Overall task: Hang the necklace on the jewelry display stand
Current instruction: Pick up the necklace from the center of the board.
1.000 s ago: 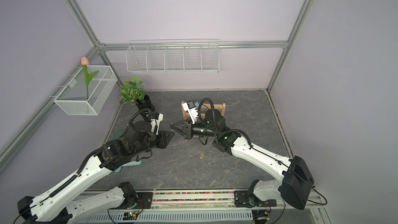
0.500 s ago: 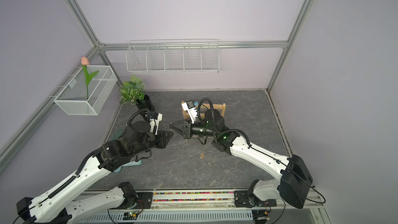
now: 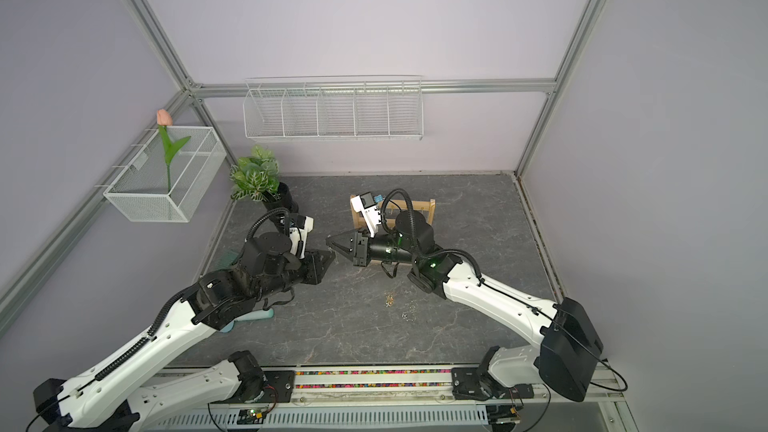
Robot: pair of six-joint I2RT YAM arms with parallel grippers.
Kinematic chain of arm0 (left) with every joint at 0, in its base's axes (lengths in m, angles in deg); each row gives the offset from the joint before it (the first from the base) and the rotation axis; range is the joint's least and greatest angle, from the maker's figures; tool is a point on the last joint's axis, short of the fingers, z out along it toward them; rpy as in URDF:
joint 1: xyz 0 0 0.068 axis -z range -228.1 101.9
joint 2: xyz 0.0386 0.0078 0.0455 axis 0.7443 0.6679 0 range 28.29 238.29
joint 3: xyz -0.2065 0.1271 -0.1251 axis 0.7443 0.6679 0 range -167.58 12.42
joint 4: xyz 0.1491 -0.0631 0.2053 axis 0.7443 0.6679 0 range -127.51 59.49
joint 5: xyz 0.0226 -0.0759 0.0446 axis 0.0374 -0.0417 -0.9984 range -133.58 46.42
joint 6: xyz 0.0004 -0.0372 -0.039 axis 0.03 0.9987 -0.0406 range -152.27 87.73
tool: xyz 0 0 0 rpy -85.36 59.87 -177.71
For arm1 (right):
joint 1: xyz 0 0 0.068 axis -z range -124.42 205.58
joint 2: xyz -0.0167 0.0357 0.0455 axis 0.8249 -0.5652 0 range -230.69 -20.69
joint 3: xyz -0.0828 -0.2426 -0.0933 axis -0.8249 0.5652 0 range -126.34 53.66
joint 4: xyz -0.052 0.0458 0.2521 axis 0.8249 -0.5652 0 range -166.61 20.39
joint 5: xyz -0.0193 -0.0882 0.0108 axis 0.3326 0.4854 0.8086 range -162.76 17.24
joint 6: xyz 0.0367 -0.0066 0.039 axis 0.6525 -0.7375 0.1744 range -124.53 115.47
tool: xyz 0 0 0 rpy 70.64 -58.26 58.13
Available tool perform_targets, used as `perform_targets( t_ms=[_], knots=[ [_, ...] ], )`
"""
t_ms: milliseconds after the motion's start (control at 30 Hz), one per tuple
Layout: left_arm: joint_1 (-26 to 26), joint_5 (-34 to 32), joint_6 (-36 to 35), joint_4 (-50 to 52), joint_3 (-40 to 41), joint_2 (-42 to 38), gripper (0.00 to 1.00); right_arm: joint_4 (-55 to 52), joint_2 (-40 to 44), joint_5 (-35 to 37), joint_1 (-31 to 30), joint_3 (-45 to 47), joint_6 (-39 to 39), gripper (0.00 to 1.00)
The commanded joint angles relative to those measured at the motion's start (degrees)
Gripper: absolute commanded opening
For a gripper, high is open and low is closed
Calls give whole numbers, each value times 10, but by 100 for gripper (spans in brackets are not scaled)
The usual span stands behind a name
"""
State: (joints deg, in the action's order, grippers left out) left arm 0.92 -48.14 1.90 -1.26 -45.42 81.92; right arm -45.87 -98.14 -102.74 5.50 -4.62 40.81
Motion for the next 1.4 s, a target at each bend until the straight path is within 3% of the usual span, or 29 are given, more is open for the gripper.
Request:
perform_targets(
  t_ms=[0,900,1367],
  knots=[
    [-2,-13,-4,-13,-5,-1,21,37,-12,-12,-5,-5,18,7],
    [-2,-64,-11,-37,23,-11,21,92,-29,-26,-16,-15,80,7],
    [-2,-71,-14,-31,22,-18,1,89,-26,-14,-14,-9,83,7]
  ],
)
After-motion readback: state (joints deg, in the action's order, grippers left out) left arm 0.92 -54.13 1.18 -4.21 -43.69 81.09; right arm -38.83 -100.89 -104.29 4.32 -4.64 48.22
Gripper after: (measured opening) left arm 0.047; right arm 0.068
